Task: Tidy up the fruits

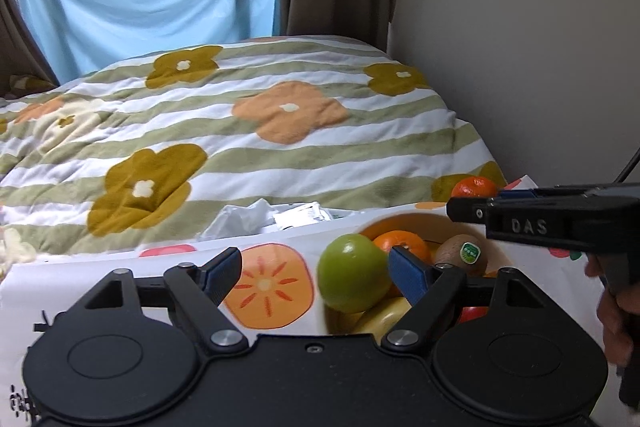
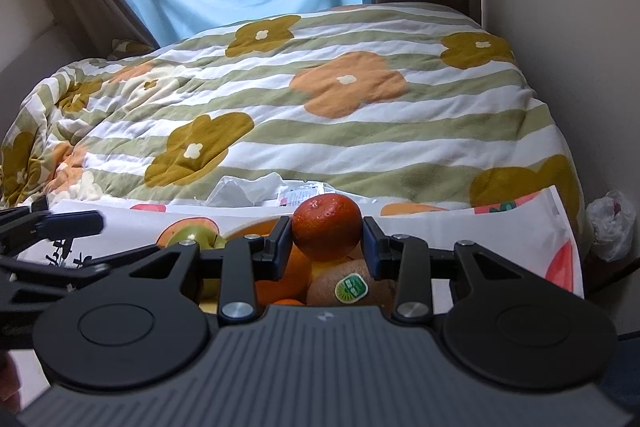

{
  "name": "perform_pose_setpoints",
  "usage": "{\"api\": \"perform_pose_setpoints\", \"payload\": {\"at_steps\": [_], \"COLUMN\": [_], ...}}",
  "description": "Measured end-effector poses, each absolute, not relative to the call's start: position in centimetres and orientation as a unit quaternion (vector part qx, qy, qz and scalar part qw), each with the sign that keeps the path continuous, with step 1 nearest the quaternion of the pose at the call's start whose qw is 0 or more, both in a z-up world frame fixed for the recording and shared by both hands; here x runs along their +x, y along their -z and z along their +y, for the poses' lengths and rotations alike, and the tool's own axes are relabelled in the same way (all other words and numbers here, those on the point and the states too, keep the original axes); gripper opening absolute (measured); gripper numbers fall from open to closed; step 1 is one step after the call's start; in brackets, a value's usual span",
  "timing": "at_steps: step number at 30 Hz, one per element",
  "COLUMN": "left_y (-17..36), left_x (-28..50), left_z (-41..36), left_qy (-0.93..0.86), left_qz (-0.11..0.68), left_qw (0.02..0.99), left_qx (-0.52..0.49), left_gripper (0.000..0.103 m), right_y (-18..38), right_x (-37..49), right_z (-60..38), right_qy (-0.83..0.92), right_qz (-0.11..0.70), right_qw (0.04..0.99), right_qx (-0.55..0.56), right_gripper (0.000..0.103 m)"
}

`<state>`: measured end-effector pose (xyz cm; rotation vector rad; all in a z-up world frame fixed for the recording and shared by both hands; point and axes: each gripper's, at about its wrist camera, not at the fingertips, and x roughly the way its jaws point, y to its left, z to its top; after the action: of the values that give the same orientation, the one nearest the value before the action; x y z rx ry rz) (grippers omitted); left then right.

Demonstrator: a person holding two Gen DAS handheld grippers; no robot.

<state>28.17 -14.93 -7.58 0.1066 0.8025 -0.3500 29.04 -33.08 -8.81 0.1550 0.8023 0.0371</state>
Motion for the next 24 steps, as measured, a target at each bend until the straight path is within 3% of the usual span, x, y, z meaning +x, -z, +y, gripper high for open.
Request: {"api": "perform_pose_setpoints", "payload": {"at_steps": [10,14,16,24], "left_y": [8.4,8.4,8.3,6.6], "left_x": [27.8,27.7,27.4,24.8], "left_z": [-13.0,-12.6,-12.4,-11.9], "left_qy": [0.143,0.134,0.131,0.115], "left_qz": [0.403,0.404,0.403,0.383], "left_qw": [0.903,0.903,0.905,0.916], "left_qx": [0.042,0.046,0.047,0.04], "left_gripper": [0.084,0.084,0.084,0.084], "right_y": [10.4,10.3,10.2,8.4], "right_x": [30.7,30.5,30.2,28.0], "right_z": [-32.7,-32.8,-33.0,-33.1], "right_qy": [-0.02,-0.012,-0.009,-0.012], "right_qz": [0.4,0.395,0.392,0.377], "right_qw": [0.914,0.917,0.918,0.924], "right_qx": [0.059,0.06,0.063,0.059], "right_gripper": [0.054,0.09,0.097,0.097]}}
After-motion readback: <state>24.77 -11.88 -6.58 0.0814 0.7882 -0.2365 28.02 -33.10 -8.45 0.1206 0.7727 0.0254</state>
